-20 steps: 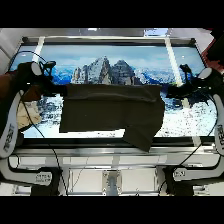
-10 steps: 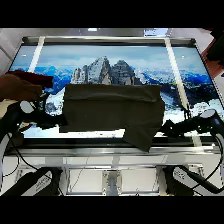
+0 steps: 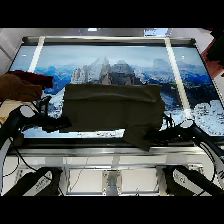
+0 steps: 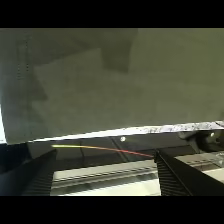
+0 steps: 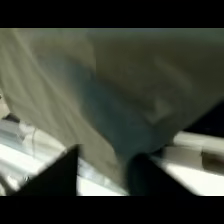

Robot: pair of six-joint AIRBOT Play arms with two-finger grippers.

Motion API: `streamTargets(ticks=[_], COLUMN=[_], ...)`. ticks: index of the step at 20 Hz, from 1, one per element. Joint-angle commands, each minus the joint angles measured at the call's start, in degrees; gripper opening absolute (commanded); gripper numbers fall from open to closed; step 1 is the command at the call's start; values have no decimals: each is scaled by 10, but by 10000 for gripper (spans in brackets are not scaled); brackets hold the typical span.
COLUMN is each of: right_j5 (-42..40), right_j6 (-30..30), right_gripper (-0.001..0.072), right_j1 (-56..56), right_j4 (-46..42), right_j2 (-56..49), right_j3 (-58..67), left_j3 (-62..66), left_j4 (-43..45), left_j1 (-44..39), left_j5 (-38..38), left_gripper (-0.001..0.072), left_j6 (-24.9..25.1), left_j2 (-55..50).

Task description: Fold the shirts.

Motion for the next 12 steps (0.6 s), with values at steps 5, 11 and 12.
streamTargets(ticks=[5,11,12], right_j5=[22,29,27], right_j6=[-23,-38,-38], right_gripper=[34,34,34], right_j1=[17,17,17], right_j4=[63,66,66], right_j2=[1,1,1], right_j3=[-6,-6,-6], left_j3=[-1,-42,-60], left_j4=[17,-95,-114], left_j1=[35,258,288], left_j5=[61,22,8], left_gripper=[692,691,691], left_j6=[-130,-137,-108], left_j2=[10,8,6])
